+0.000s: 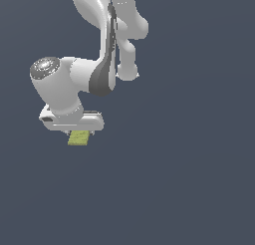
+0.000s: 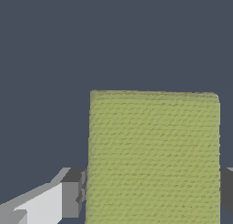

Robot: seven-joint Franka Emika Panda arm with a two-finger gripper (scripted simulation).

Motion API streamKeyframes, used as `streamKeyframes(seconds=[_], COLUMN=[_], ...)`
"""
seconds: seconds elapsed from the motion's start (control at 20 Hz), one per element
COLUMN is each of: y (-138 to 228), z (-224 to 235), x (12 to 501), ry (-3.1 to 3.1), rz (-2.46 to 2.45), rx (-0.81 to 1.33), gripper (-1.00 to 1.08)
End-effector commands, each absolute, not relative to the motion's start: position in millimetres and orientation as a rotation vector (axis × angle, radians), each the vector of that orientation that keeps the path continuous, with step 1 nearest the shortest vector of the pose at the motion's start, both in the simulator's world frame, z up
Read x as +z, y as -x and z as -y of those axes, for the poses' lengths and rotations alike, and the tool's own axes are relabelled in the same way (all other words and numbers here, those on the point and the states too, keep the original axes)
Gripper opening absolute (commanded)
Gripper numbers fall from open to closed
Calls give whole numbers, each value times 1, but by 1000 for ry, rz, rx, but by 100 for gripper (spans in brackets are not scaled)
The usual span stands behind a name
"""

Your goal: Pick up the object and move it to a goal position.

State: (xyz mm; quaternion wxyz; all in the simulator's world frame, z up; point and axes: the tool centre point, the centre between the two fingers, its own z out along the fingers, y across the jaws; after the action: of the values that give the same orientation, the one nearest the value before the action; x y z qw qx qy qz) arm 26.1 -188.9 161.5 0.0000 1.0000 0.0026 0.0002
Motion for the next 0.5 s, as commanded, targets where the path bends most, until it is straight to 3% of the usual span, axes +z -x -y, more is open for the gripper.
streamKeyframes(seconds=[0.0, 0.45], y=[-27, -31], z=[206, 237], x=[178, 202], ry=[-3142, -3142], rz=[-11, -11], rx=[1, 0], gripper=[-100, -100])
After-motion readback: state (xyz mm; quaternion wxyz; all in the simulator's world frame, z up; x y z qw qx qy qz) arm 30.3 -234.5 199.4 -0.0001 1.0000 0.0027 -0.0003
